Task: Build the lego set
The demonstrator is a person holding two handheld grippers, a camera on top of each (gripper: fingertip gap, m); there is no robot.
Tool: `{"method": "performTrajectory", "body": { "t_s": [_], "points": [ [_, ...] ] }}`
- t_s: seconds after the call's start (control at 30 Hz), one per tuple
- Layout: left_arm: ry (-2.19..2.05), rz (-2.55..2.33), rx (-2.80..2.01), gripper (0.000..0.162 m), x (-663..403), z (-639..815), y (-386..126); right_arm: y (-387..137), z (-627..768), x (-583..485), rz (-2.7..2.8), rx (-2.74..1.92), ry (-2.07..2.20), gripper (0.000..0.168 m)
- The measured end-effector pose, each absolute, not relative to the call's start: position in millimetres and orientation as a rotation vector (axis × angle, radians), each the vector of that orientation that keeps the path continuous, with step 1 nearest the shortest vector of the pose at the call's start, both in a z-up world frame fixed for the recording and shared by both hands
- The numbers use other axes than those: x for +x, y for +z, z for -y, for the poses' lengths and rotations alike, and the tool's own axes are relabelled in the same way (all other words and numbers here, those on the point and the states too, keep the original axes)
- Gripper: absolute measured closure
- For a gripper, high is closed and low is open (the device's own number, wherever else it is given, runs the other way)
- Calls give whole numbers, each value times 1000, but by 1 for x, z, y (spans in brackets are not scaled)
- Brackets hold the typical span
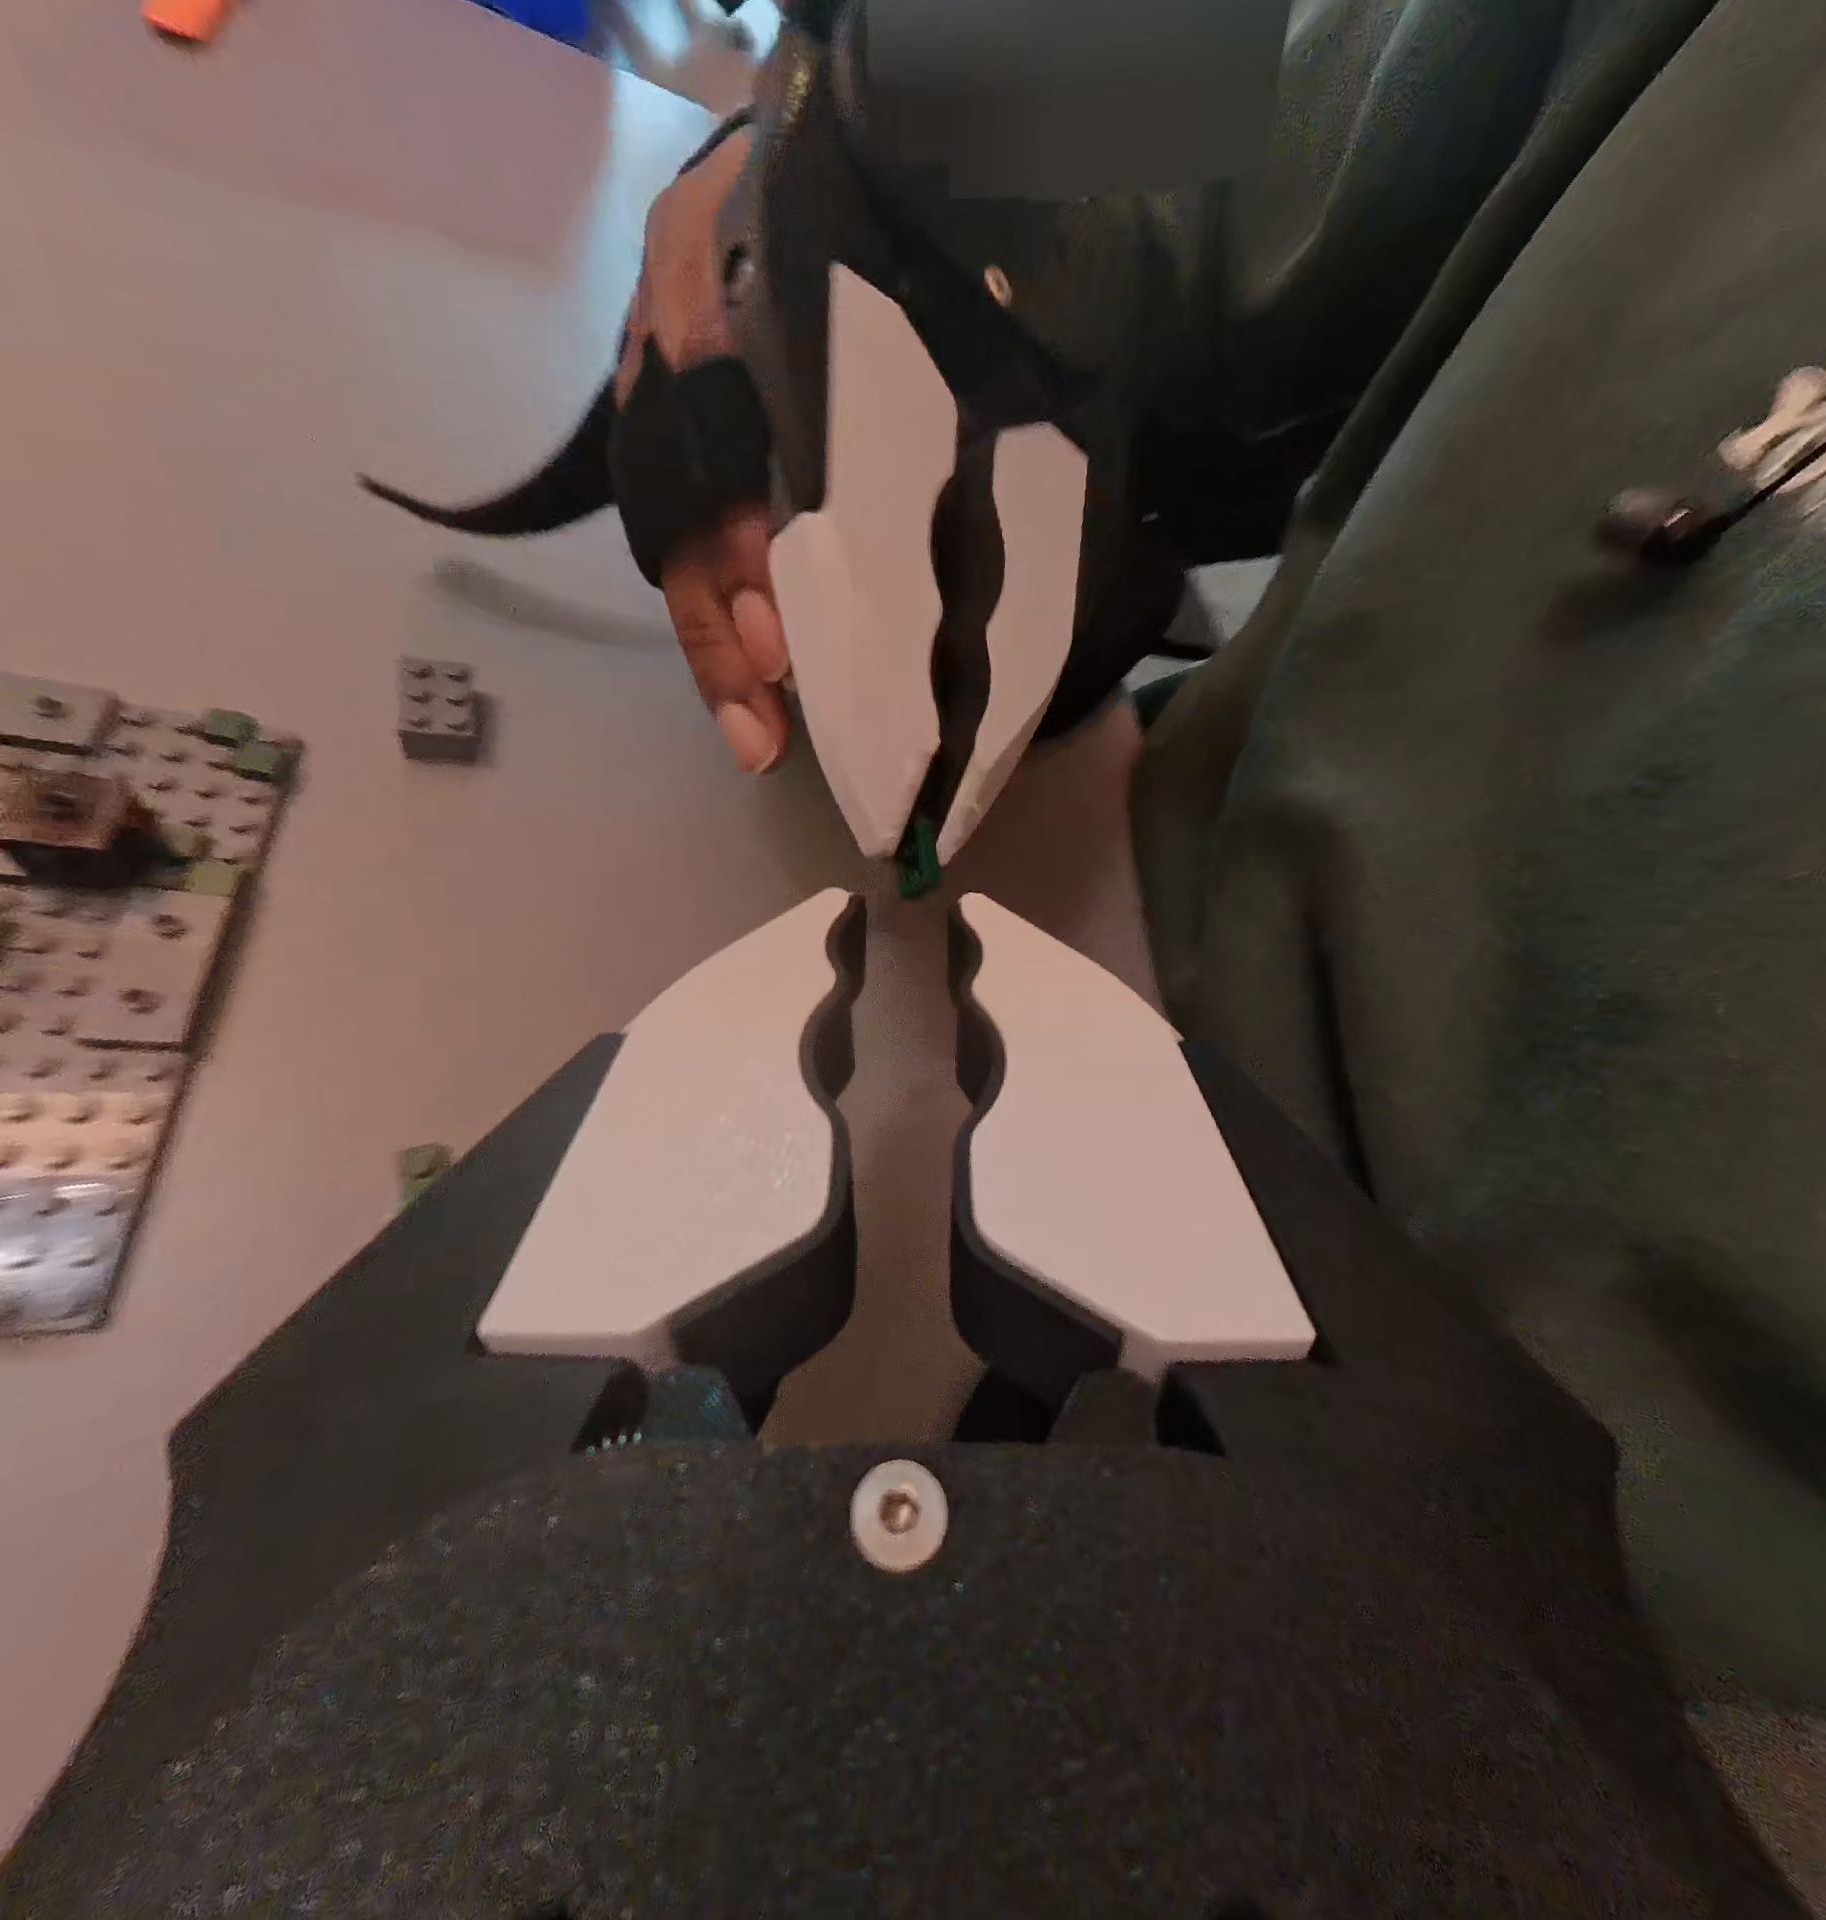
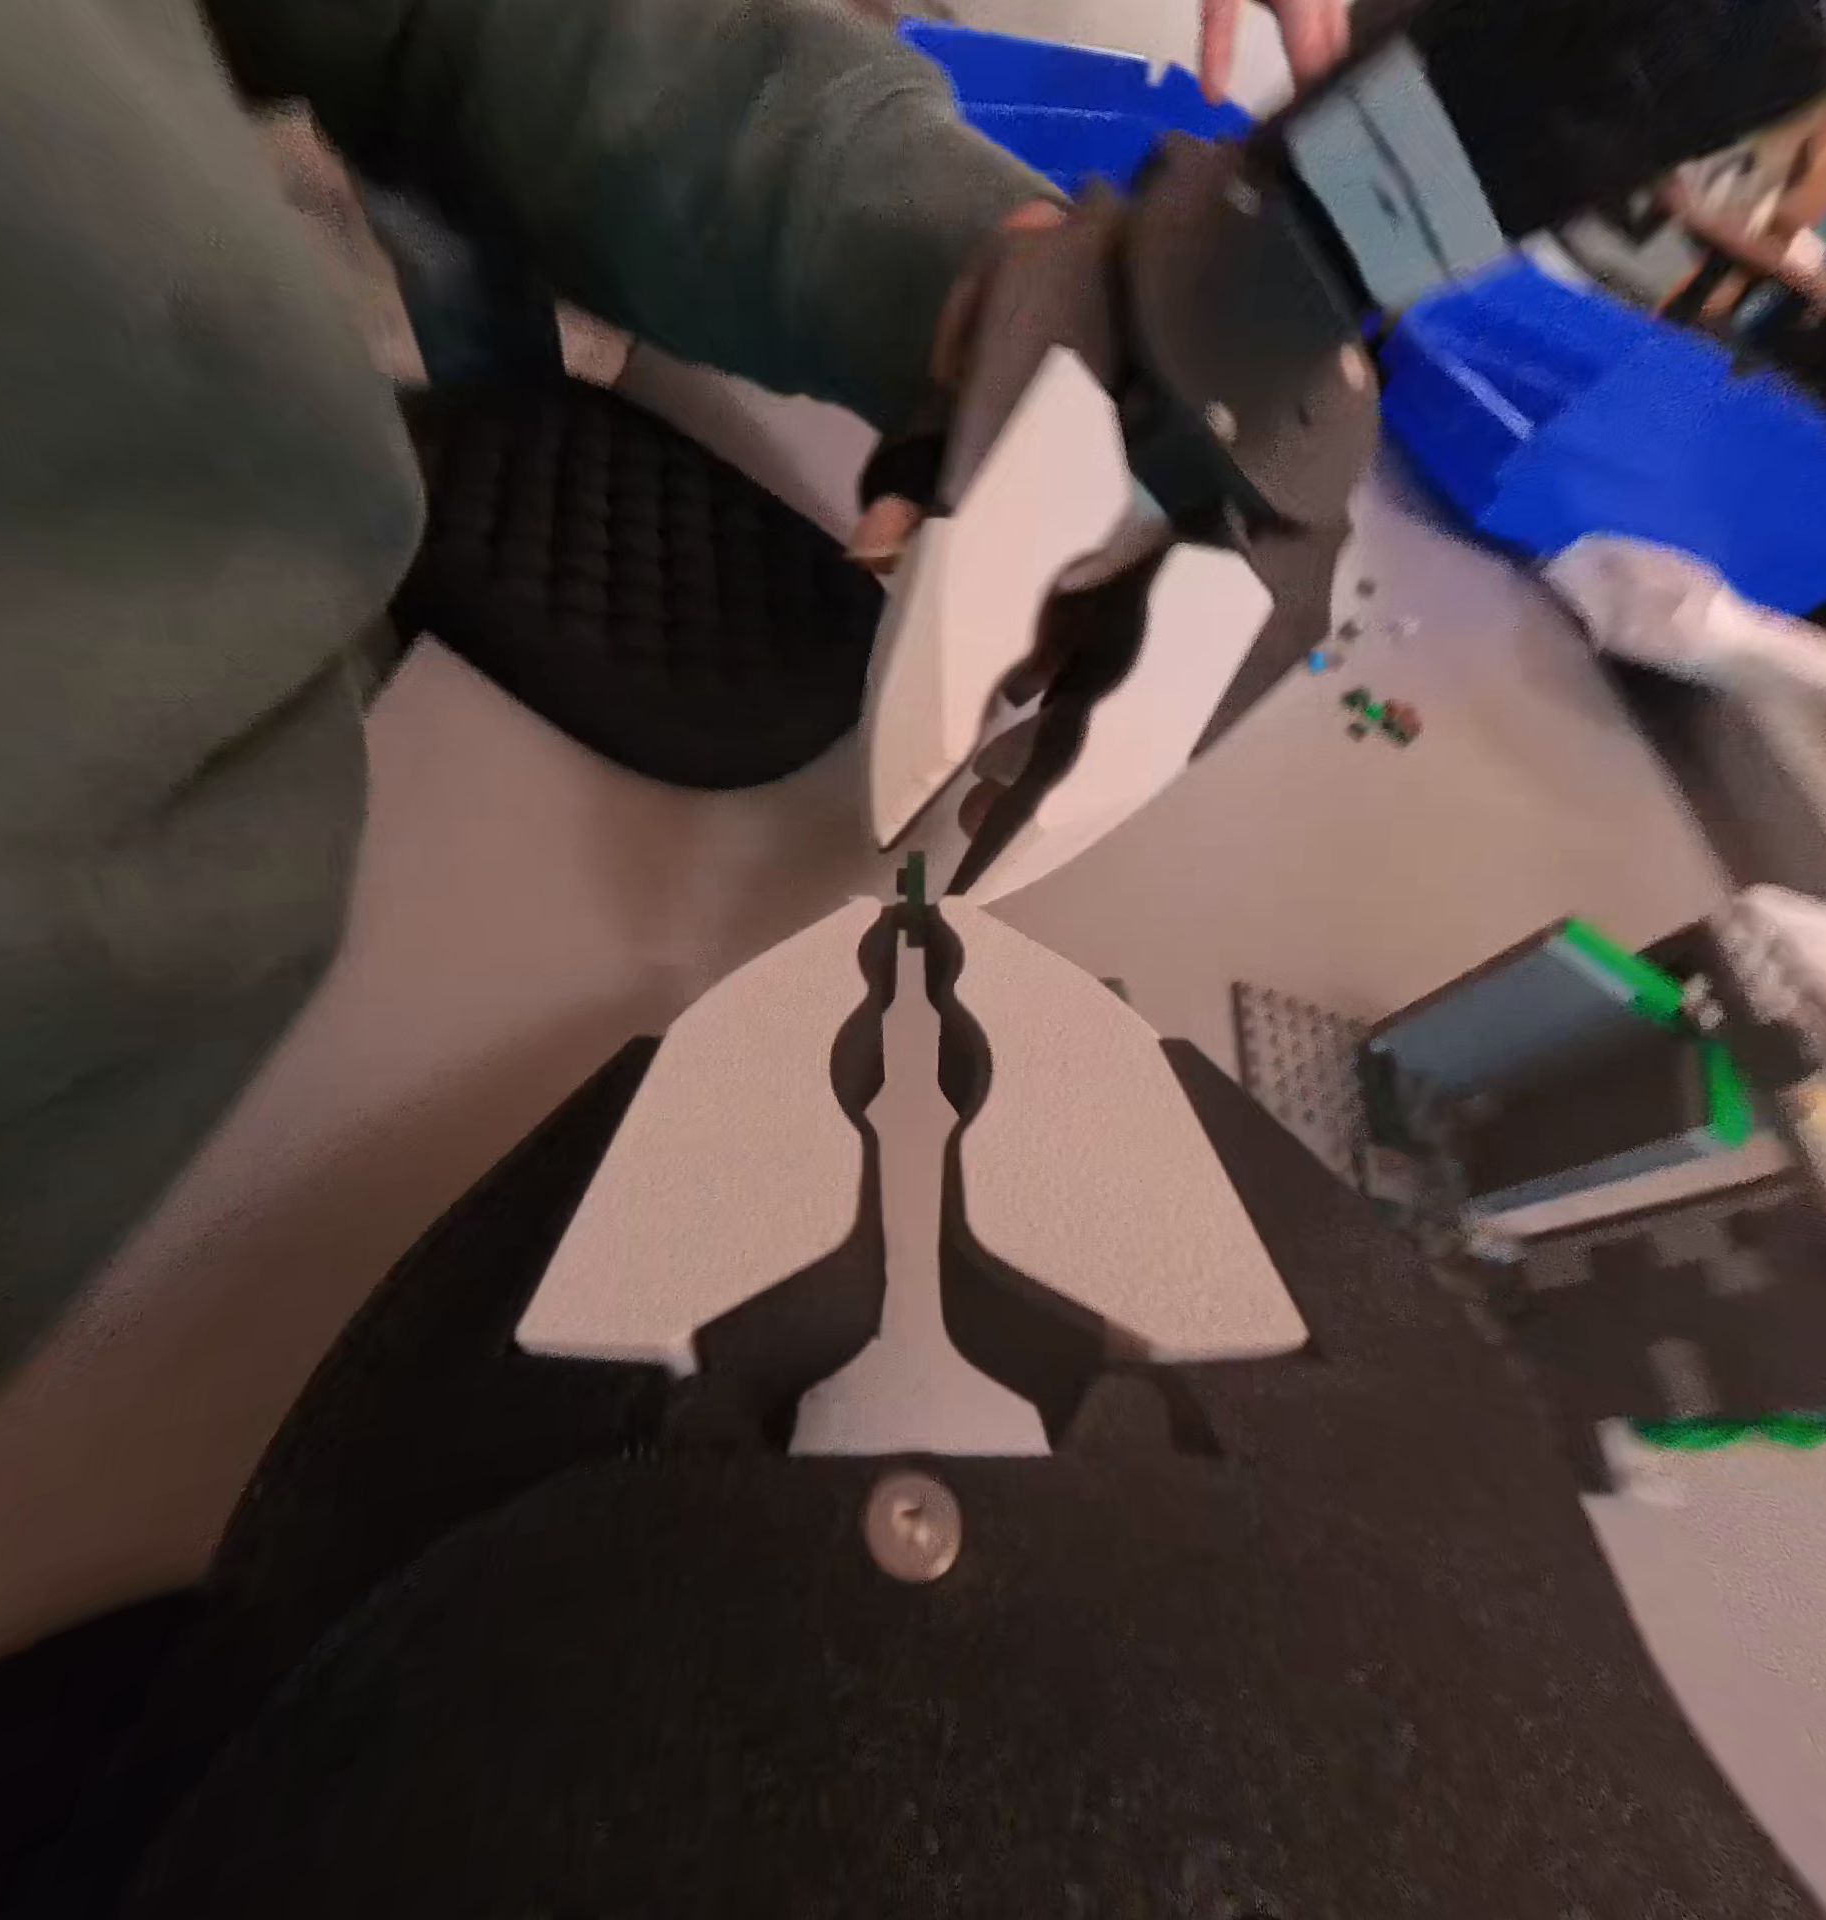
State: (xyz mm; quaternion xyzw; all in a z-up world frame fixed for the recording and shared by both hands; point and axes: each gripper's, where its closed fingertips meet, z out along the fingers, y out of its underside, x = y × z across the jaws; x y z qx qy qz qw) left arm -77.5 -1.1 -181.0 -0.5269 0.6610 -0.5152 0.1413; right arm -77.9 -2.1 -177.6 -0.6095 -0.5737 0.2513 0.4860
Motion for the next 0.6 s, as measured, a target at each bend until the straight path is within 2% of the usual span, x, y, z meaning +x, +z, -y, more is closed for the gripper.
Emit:
{"method": "performTrajectory", "body": {
  "t_s": [0.03,0.3,0.6],
  "points": [
    [-1409,-1913,-1476,146,-78,0,-181,-176,1,-77,1341,-1548,688,164],
    [-886,-1768,-1125,146,-74,-6,-161,-163,2,-80,925,-1874,1301,164],
    [-689,-1787,-931,154,-78,8,-155,-152,14,-89,781,-1925,1647,164]
  ]
}}
